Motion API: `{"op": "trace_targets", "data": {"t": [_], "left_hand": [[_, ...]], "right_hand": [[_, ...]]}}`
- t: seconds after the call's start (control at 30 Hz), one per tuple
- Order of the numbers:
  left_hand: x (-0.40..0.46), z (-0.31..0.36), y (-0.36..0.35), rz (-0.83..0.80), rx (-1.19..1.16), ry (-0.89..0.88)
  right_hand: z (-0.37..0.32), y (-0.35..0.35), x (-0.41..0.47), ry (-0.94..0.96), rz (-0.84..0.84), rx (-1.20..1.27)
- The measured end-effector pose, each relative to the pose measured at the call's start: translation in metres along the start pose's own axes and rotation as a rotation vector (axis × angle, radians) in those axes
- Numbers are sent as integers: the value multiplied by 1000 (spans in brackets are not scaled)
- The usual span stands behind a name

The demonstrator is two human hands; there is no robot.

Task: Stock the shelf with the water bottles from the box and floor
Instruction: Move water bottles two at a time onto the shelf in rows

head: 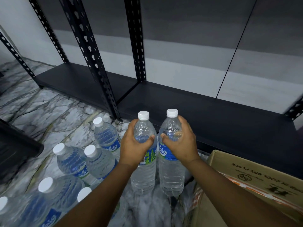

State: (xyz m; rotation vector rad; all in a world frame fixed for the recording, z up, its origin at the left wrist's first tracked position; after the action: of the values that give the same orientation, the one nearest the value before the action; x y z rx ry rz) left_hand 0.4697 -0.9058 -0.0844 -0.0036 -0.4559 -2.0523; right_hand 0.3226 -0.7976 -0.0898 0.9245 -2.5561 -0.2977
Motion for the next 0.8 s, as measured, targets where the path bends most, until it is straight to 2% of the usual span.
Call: {"op": "trace_targets", "data": {"t": [0.4, 0.6, 0.8], "left_hand": [[-17, 60, 20, 16, -16, -24], [-21, 117, 47, -7, -69, 11], [-27, 202, 88, -13, -78, 63]], "right_hand": [[-55, 26, -9, 11, 29, 2], [-117, 46, -8, -19, 17, -6], [-199, 74, -2, -72, -7, -19]]}}
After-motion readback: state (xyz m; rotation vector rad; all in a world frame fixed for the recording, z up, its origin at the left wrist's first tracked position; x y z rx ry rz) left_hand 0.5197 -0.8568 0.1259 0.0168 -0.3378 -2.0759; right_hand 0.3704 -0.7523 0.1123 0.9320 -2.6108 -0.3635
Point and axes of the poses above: each hand's wrist, its own x-axis towards the middle knuckle, its own y-axis out of the back of the hand, z = x × y, the point moved 5 cm from there along x, towards the middle knuckle, and after that the axes turned 2 degrees about -z, right-handed, at the moved point
